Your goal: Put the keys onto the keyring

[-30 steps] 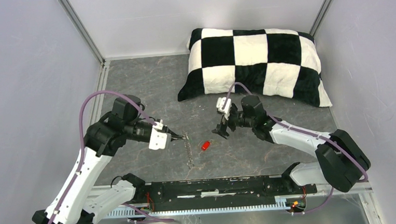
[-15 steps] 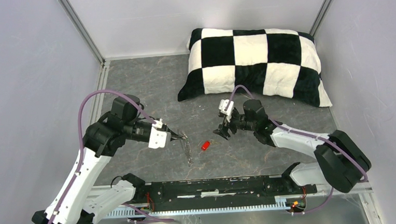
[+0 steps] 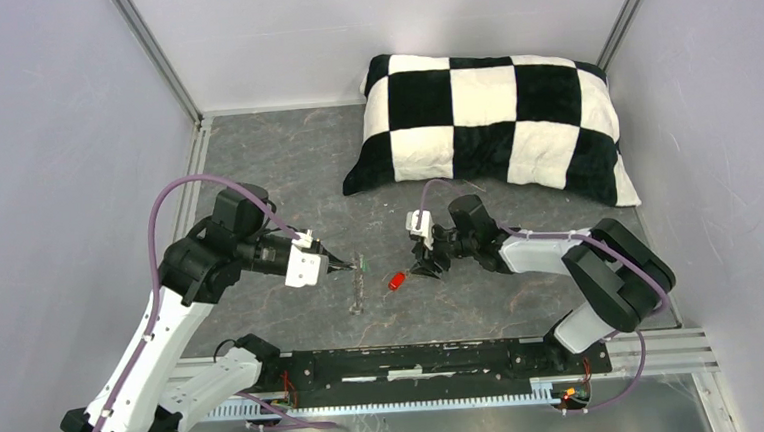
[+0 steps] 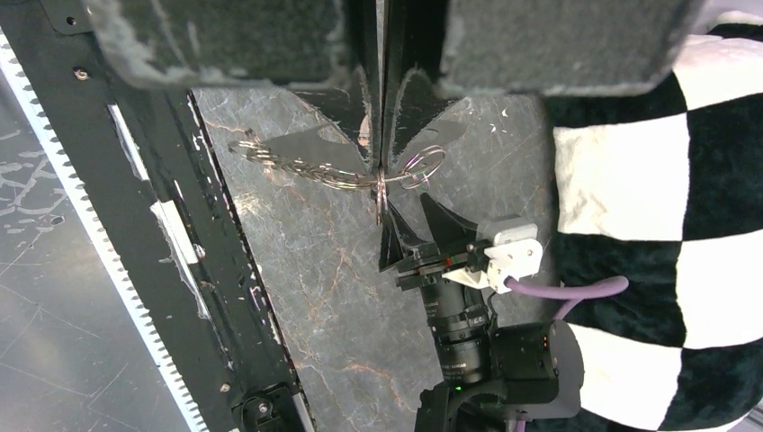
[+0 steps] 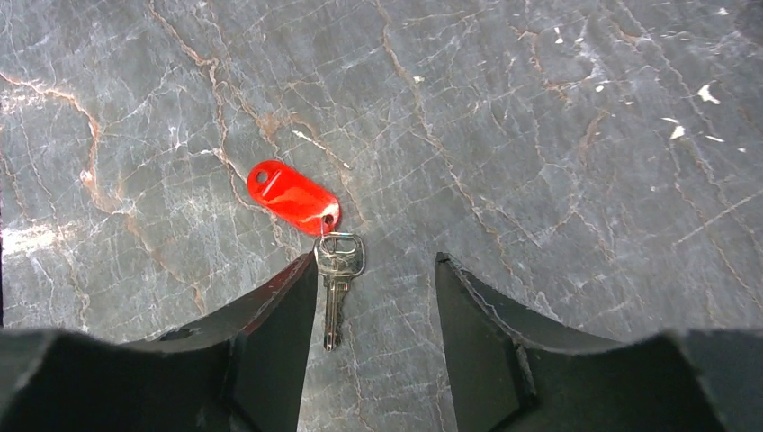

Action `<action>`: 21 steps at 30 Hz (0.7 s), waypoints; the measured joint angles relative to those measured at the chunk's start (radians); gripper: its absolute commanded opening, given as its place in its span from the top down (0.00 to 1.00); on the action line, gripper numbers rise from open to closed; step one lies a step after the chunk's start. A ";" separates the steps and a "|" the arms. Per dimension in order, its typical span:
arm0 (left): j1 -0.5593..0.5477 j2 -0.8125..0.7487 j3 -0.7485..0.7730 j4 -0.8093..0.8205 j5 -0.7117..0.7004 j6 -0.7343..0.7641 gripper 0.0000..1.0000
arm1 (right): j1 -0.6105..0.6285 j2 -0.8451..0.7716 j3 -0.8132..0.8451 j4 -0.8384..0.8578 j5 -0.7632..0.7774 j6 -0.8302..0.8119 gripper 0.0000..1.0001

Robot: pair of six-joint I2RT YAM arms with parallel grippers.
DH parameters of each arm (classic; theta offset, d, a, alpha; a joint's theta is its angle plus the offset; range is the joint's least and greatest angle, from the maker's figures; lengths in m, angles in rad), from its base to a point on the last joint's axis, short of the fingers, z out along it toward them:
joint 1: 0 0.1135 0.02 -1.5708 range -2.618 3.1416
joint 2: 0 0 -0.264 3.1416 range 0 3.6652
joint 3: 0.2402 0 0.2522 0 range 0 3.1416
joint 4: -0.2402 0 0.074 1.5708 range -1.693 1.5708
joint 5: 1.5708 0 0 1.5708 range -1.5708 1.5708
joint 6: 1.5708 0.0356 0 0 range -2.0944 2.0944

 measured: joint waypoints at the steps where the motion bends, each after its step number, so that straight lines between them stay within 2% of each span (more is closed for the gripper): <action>1: 0.000 0.000 0.000 0.000 0.000 0.000 0.98 | 0.001 0.012 0.006 -0.006 -0.003 -0.004 0.43; 3: 0.000 0.000 0.000 0.000 0.000 0.000 0.98 | 0.007 0.024 0.016 -0.016 -0.007 -0.014 0.44; 10: 0.000 -0.002 0.000 0.000 -0.002 0.000 0.98 | 0.023 0.061 0.049 -0.050 -0.018 -0.049 0.58; 21: 0.000 -0.018 -0.005 0.000 -0.025 0.000 0.98 | 0.037 0.112 0.058 -0.056 -0.024 -0.052 0.59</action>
